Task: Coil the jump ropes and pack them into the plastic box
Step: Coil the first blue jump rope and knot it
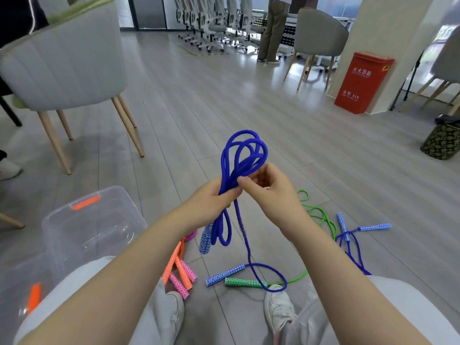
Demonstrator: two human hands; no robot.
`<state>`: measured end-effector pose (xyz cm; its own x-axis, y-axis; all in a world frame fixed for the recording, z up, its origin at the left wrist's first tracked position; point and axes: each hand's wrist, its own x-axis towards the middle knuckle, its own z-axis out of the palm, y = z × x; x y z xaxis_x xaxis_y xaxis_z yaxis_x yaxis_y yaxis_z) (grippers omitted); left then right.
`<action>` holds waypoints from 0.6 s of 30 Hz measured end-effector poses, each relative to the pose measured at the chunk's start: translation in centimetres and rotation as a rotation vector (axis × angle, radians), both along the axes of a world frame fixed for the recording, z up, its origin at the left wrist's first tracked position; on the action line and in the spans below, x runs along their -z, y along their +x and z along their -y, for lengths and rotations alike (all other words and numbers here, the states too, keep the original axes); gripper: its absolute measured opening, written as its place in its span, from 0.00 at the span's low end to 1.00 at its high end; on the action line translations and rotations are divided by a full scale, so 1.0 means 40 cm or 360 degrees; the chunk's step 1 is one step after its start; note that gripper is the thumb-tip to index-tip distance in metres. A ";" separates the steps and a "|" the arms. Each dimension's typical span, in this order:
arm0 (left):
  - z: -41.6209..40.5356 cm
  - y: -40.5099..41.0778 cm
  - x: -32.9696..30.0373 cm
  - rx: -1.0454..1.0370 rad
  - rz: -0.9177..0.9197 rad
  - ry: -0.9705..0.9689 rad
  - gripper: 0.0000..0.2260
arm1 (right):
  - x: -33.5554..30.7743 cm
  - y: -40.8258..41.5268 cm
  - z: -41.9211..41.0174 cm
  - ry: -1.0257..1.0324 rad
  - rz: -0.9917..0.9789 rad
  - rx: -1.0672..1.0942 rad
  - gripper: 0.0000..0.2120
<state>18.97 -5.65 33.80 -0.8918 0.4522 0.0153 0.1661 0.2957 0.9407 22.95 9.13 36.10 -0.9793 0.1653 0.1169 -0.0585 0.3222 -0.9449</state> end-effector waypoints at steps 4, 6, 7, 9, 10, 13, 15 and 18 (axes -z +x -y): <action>0.020 -0.003 -0.025 -0.0062 0.0181 0.0278 0.09 | 0.042 -0.020 -0.015 0.0048 0.0306 -0.0180 0.14; 0.028 -0.003 -0.039 -0.0008 0.0375 0.0571 0.10 | 0.067 -0.029 -0.024 0.0165 0.0461 -0.0307 0.18; 0.032 -0.003 -0.045 0.0034 0.0480 0.0728 0.10 | 0.079 -0.031 -0.025 0.0164 0.0508 -0.0382 0.20; 0.038 -0.008 -0.049 0.0078 0.0632 0.0946 0.08 | 0.094 -0.026 -0.017 0.0096 0.0603 -0.0590 0.22; 0.041 -0.010 -0.049 0.0083 0.0672 0.1000 0.08 | 0.100 -0.022 -0.012 0.0107 0.0665 -0.0700 0.21; 0.054 -0.016 -0.055 0.0028 0.0661 0.1052 0.07 | 0.113 -0.016 -0.017 0.0455 0.0862 -0.0981 0.11; 0.067 -0.028 -0.063 -0.0126 0.0567 0.1025 0.07 | 0.110 -0.017 -0.049 0.0829 0.1006 -0.1098 0.06; 0.105 -0.073 -0.053 -0.0465 0.0415 0.0989 0.08 | 0.080 -0.017 -0.118 0.1206 0.1048 -0.0988 0.06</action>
<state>16.07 -9.87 35.92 -0.9843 0.1725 -0.0377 -0.0902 -0.3074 0.9473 22.28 13.86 32.90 -0.7757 -0.2550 -0.5773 0.0244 0.9019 -0.4312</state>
